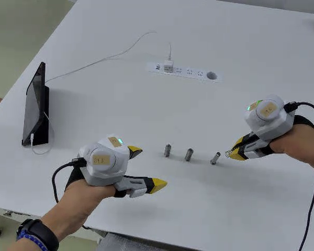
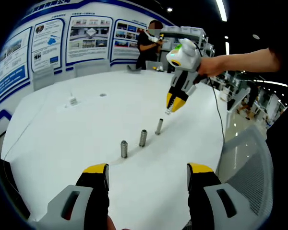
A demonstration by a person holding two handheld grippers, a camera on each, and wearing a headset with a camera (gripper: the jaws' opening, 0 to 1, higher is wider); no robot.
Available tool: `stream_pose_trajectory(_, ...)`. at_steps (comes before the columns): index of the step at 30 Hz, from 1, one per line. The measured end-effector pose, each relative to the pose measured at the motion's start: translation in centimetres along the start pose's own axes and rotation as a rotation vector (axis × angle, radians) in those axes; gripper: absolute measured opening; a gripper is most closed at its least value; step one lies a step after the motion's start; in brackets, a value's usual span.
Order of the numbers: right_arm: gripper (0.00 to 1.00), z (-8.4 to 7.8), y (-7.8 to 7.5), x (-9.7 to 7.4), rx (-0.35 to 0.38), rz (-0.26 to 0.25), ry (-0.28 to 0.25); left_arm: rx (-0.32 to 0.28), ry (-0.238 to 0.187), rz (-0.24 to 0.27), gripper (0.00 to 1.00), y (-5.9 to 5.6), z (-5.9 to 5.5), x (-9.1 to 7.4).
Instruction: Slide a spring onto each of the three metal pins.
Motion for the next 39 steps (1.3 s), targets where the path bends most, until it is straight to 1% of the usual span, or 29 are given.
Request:
stream_pose_trajectory(11,0.13,0.7,-0.3,1.2,-0.024,0.033,0.019,-0.001,-0.001,0.008,0.73,0.4,0.0,-0.7)
stream_pose_trajectory(15,0.13,0.9,-0.2,1.6,-0.036,0.046,0.03,-0.008,-0.001,0.013,0.73,0.8,-0.1,-0.8)
stream_pose_trajectory(20,0.13,1.1,-0.3,2.1,-0.044,0.059,0.042,-0.014,-0.002,0.016,0.73,0.9,-0.2,-0.9)
stream_pose_trajectory(26,0.13,1.2,-0.3,2.6,-0.069,0.061,0.068,-0.019,-0.004,0.018,0.72,1.0,-0.2,-1.1)
stream_pose_trajectory(32,0.13,1.5,-0.6,3.0,-0.071,0.057,0.07,-0.022,-0.001,0.019,0.72,1.2,-0.4,-1.2)
stream_pose_trajectory(39,0.13,1.9,-0.6,3.8,-0.095,0.053,0.085,-0.021,0.002,0.019,0.71,1.2,-0.6,-1.3)
Point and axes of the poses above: the centre of the closed fingertips' face, and the gripper's own axes: x roughly forward along the fingers, y roughly to its left, z roughly out of its top, the point moved 8 cm from there along -x, roughly backward along the fingers, and after that the axes turned 14 degrees about -x, right-handed, at the moved point
